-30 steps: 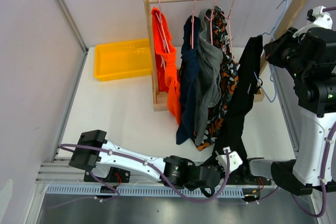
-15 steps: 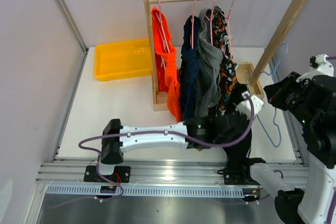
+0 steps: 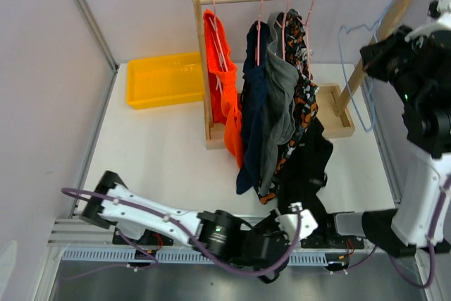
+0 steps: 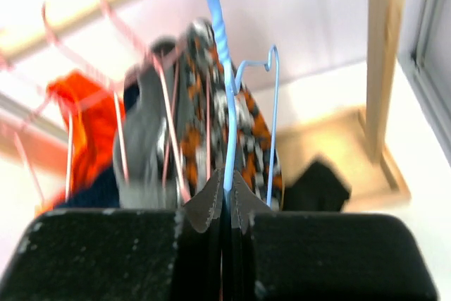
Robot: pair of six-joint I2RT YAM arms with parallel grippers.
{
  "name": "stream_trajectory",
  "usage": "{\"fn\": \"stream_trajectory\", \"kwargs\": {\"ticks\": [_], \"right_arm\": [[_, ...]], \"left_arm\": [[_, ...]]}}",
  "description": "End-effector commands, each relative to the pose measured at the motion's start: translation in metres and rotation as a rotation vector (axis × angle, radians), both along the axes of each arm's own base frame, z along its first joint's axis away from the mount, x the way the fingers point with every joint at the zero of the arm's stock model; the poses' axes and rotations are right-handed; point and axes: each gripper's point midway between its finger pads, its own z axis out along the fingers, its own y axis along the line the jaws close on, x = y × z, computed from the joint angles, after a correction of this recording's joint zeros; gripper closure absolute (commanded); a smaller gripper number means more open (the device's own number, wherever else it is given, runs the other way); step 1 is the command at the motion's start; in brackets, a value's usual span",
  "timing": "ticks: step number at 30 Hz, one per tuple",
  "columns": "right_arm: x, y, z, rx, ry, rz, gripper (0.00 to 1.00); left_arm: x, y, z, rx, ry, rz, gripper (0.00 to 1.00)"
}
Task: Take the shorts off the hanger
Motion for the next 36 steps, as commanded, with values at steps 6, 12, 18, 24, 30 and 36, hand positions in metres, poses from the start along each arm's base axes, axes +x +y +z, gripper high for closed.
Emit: {"fn": "stream_trajectory", "kwargs": {"ticks": [6, 12, 18, 24, 30, 36], "right_arm": [[0.072, 0.001, 0.063, 0.031, -0.225, -0.013, 1.00], [0.127, 0.011, 0.032, 0.040, -0.155, 0.016, 1.00], [0.139, 0.013, -0.013, 0.032, -0.063, 0.019, 1.00], [0.134, 0.005, -0.070, 0.014, 0.054, 0.003, 1.00], [0.108, -0.009, -0.094, 0.006, 0.104, -0.029, 0.08], [0.081, -0.020, -0.101, -0.021, 0.110, -0.058, 0.01]], "left_arm": [[0.003, 0.107, 0.033, -0.007, 0.039, 0.202, 1.00], [0.006, 0.141, 0.062, -0.109, 0.096, 0.275, 1.00], [0.036, 0.185, 0.104, -0.112, 0.025, 0.369, 1.00], [0.070, 0.213, 0.181, -0.283, -0.033, 0.384, 1.00], [0.111, 0.228, 0.226, -0.327, -0.163, 0.456, 1.00], [0.167, 0.272, 0.264, -0.358, -0.287, 0.610, 1.00]]}}
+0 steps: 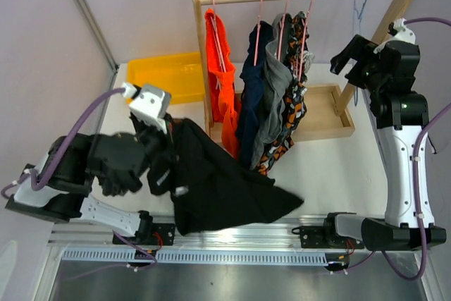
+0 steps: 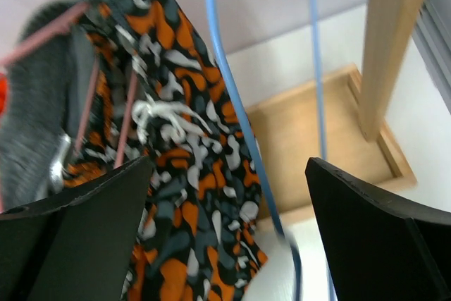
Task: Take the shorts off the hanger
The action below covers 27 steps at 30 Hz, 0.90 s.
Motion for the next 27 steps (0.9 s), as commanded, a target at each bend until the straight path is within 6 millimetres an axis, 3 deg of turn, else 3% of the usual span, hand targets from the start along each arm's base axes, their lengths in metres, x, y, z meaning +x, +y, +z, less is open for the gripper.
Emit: {"fn": "stream_trajectory", "kwargs": {"ticks": [1, 2, 7, 11, 14, 15, 17, 18, 19, 20, 21, 22, 24, 25, 26, 27], "right_arm": [[-0.018, -0.006, -0.001, -0.031, -0.005, -0.010, 0.01], [-0.024, -0.015, 0.002, -0.032, -0.016, -0.037, 0.01], [-0.037, -0.023, -0.005, -0.042, -0.021, -0.066, 0.01], [-0.040, -0.019, -0.016, -0.026, -0.005, -0.049, 0.01], [-0.041, -0.019, -0.025, -0.010, 0.005, -0.049, 0.01], [-0.042, -0.019, -0.027, -0.010, 0.008, -0.050, 0.01], [-0.043, -0.017, -0.029, -0.004, 0.007, -0.036, 0.01], [-0.044, -0.016, -0.036, -0.001, 0.019, -0.025, 0.01], [-0.044, -0.016, -0.039, -0.001, 0.023, -0.025, 0.01], [-0.045, -0.016, -0.038, 0.005, 0.016, -0.027, 0.00], [-0.046, -0.013, -0.041, 0.012, 0.017, -0.015, 0.01], [-0.046, -0.011, -0.047, 0.020, 0.026, -0.004, 0.01], [-0.046, -0.004, -0.052, 0.047, 0.026, 0.026, 0.01], [-0.046, 0.000, -0.052, 0.054, 0.023, 0.043, 0.01], [-0.046, 0.003, -0.054, 0.057, 0.028, 0.053, 0.01], [-0.046, 0.004, -0.056, 0.056, 0.031, 0.060, 0.01]], "left_arm": [[0.032, 0.030, 0.043, -0.033, -0.117, 0.102, 1.00], [0.038, 0.034, 0.046, -0.003, -0.139, 0.116, 1.00], [0.073, 0.081, 0.065, -0.006, -0.182, 0.305, 1.00], [0.090, 0.122, 0.097, -0.062, -0.253, 0.453, 1.00], [0.112, 0.128, 0.122, -0.054, -0.299, 0.527, 1.00], [0.129, 0.129, 0.127, -0.033, -0.309, 0.575, 1.00], [0.145, 0.133, 0.141, -0.043, -0.351, 0.597, 1.00], [0.154, 0.153, 0.154, -0.073, -0.386, 0.663, 1.00], [0.171, 0.144, 0.159, -0.088, -0.399, 0.621, 1.00], [0.183, 0.146, 0.162, -0.126, -0.402, 0.632, 1.00], [0.191, 0.162, 0.172, -0.145, -0.432, 0.667, 1.00], [0.213, 0.157, 0.177, -0.164, -0.457, 0.656, 1.00], [0.232, 0.161, 0.200, -0.215, -0.564, 0.628, 1.00], [0.256, 0.151, 0.197, -0.208, -0.577, 0.586, 1.00], [0.267, 0.155, 0.201, -0.215, -0.607, 0.596, 1.00], [0.266, 0.157, 0.226, -0.261, -0.700, 0.593, 1.00]]}}
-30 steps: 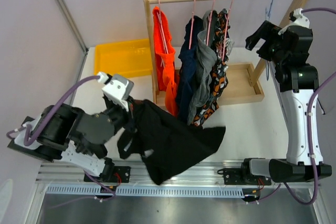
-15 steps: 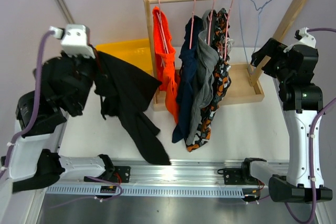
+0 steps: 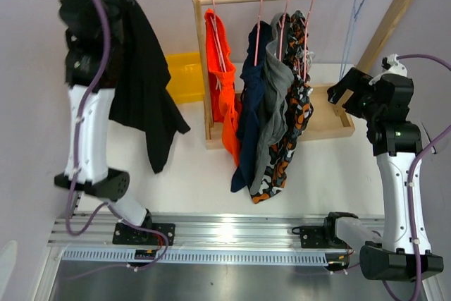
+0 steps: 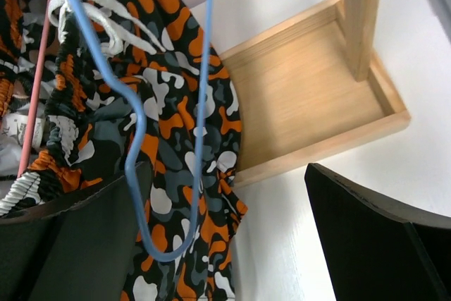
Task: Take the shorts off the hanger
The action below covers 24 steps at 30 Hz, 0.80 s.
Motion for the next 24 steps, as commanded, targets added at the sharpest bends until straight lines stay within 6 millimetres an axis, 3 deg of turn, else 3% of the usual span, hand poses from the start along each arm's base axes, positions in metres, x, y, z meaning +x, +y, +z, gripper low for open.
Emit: {"fn": "stream_trajectory", "kwargs": {"ticks": [1, 4, 7, 8, 10, 11, 12, 14, 15, 17, 18, 20, 21, 23, 24], "right_arm": [[0.001, 0.012, 0.017, 0.021, -0.076, 0.050, 0.01], [0.000, 0.018, 0.015, 0.010, -0.074, 0.066, 0.01], [0.003, 0.031, 0.011, -0.012, -0.060, 0.099, 0.01], [0.004, 0.034, 0.009, -0.012, -0.054, 0.108, 0.01], [0.009, 0.039, 0.002, -0.005, -0.040, 0.126, 0.01], [0.012, 0.042, -0.003, 0.006, -0.028, 0.133, 0.01], [0.014, 0.045, -0.007, 0.013, -0.017, 0.145, 0.01], [0.015, 0.050, -0.012, 0.029, 0.000, 0.168, 0.01], [0.016, 0.050, -0.014, 0.032, 0.008, 0.169, 0.01], [0.017, 0.051, -0.016, 0.030, 0.007, 0.169, 0.01], [0.018, 0.051, -0.016, 0.029, 0.007, 0.167, 0.01], [0.019, 0.050, -0.015, 0.026, 0.004, 0.164, 0.01], [0.019, 0.050, -0.014, 0.026, 0.002, 0.161, 0.01], [0.019, 0.049, -0.013, 0.024, -0.001, 0.157, 0.01], [0.019, 0.048, -0.013, 0.023, 0.002, 0.154, 0.01]], "left_arm": [[0.041, -0.018, 0.061, 0.001, -0.301, -0.118, 1.00], [0.069, -0.007, 0.071, -0.048, -0.416, -0.110, 1.00], [0.077, 0.004, 0.088, -0.113, -0.545, -0.142, 1.00], [0.096, 0.003, 0.078, -0.119, -0.547, -0.138, 1.00], [0.095, 0.006, 0.088, -0.110, -0.633, -0.106, 1.00], [0.102, 0.007, 0.082, -0.115, -0.644, -0.072, 1.00], [0.118, 0.013, 0.064, -0.086, -0.613, -0.008, 1.00], [0.129, 0.017, 0.053, -0.067, -0.630, 0.045, 1.00], [0.155, 0.021, 0.026, -0.068, -0.571, 0.079, 1.00], [0.178, 0.026, -0.003, -0.068, -0.498, 0.110, 1.00], [0.205, 0.026, -0.053, -0.065, -0.393, 0.131, 1.00], [0.215, 0.030, -0.085, -0.085, -0.347, 0.157, 1.00], [0.232, 0.028, -0.145, -0.085, -0.247, 0.160, 1.00], [0.228, 0.033, -0.164, -0.143, -0.225, 0.177, 0.98], [0.233, 0.032, -0.213, -0.156, -0.141, 0.181, 0.95]]}}
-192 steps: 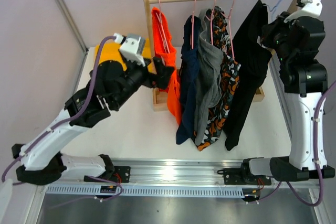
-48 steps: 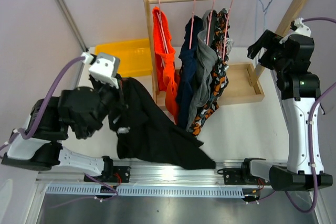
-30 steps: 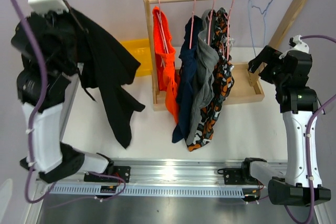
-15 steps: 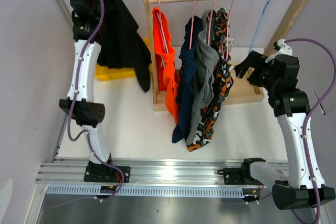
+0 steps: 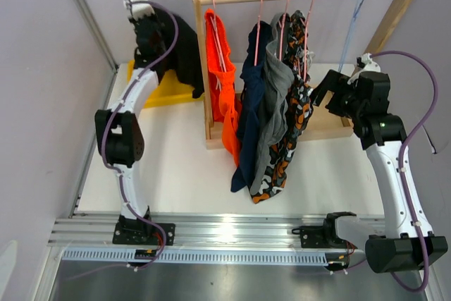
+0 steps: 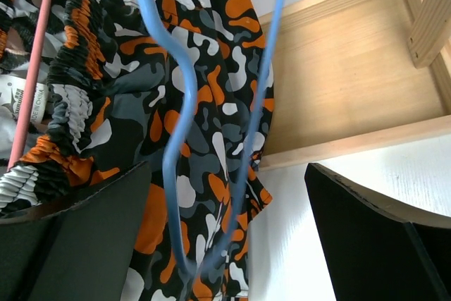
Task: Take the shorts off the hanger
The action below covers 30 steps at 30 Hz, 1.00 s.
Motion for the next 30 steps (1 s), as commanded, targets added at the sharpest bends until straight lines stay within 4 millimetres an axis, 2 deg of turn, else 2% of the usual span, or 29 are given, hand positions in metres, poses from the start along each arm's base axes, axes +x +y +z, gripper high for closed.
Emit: {"fn": "stream_trajectory", "kwargs": {"ticks": [1, 2, 3, 4, 5, 7, 9, 10, 11, 12, 13, 14, 15, 17, 18, 19, 20, 21, 22, 24, 25, 27, 28, 29, 30], "right_arm": [[0.003, 0.002, 0.018, 0.010, -0.060, -0.002, 0.01], [0.003, 0.001, 0.018, 0.009, -0.058, -0.005, 0.01], [0.002, 0.001, 0.018, 0.007, -0.054, -0.006, 0.01], [0.001, 0.001, 0.020, 0.005, -0.057, -0.009, 0.01], [0.000, -0.001, 0.022, 0.005, -0.062, -0.015, 0.01], [-0.003, -0.002, 0.027, 0.005, -0.074, -0.020, 0.01], [-0.005, -0.004, 0.030, 0.003, -0.080, -0.030, 0.01], [-0.006, -0.005, 0.032, 0.003, -0.083, -0.035, 0.01], [-0.006, -0.006, 0.040, 0.002, -0.098, -0.041, 0.01], [-0.008, -0.006, 0.043, 0.003, -0.095, -0.043, 0.01], [-0.009, -0.009, 0.048, -0.003, -0.105, -0.058, 0.01], [-0.011, -0.011, 0.061, -0.002, -0.133, -0.068, 0.01], [-0.015, -0.014, 0.067, -0.006, -0.141, -0.082, 0.01], [-0.020, -0.014, 0.082, 0.002, -0.167, -0.086, 0.01], [-0.025, -0.020, 0.096, -0.003, -0.194, -0.116, 0.01], [-0.028, -0.019, 0.104, 0.006, -0.207, -0.117, 0.00], [-0.032, -0.019, 0.111, 0.013, -0.219, -0.116, 0.01], [-0.038, -0.019, 0.122, 0.020, -0.236, -0.121, 0.01], [-0.042, -0.018, 0.130, 0.026, -0.252, -0.116, 0.01], [-0.050, -0.018, 0.140, 0.035, -0.261, -0.121, 0.01], [-0.055, -0.017, 0.153, 0.043, -0.291, -0.119, 0.01], [-0.060, -0.014, 0.163, 0.060, -0.309, -0.107, 0.01], [-0.064, -0.012, 0.176, 0.072, -0.337, -0.093, 0.01], [-0.060, -0.009, 0.179, 0.081, -0.341, -0.082, 0.01], [-0.060, 0.003, 0.185, 0.112, -0.350, -0.028, 0.01]], "left_arm": [[-0.009, 0.015, -0.054, -0.115, 0.026, 0.064, 0.76], [-0.010, 0.017, -0.066, -0.129, 0.048, 0.072, 0.55], [-0.009, 0.019, -0.097, -0.155, 0.103, 0.081, 0.34], [-0.013, 0.022, -0.107, -0.167, 0.146, 0.104, 0.05], [-0.015, 0.023, -0.117, -0.182, 0.176, 0.111, 0.01], [-0.020, 0.023, -0.122, -0.215, 0.207, 0.103, 0.01], [-0.032, 0.019, -0.105, -0.219, 0.202, 0.069, 0.01], [-0.036, 0.016, -0.094, -0.216, 0.190, 0.045, 0.00], [-0.045, 0.010, -0.070, -0.208, 0.169, 0.001, 0.01], [-0.051, 0.008, -0.055, -0.205, 0.158, -0.021, 0.01], [-0.057, 0.005, -0.044, -0.202, 0.155, -0.042, 0.00], [-0.064, 0.003, -0.035, -0.197, 0.172, -0.057, 0.01], [-0.078, -0.004, -0.009, -0.186, 0.143, -0.110, 0.01], [-0.095, -0.012, 0.005, -0.180, 0.162, -0.165, 0.01], [-0.114, -0.018, 0.023, -0.176, 0.139, -0.210, 0.01], [-0.124, -0.021, 0.029, -0.178, 0.136, -0.234, 0.01], [-0.133, -0.025, 0.028, -0.187, 0.144, -0.253, 0.01], [-0.153, -0.025, 0.034, -0.189, 0.140, -0.264, 0.00], [-0.163, -0.028, 0.038, -0.188, 0.132, -0.280, 0.01], [-0.177, -0.030, 0.017, -0.192, 0.169, -0.290, 0.01], [-0.198, -0.030, 0.030, -0.192, 0.138, -0.308, 0.01], [-0.209, -0.031, 0.005, -0.209, 0.183, -0.322, 0.01], [-0.218, -0.033, 0.005, -0.208, 0.181, -0.335, 0.01], [-0.234, -0.034, -0.002, -0.212, 0.196, -0.345, 0.01], [-0.241, -0.036, -0.019, -0.209, 0.224, -0.352, 0.01]]}}
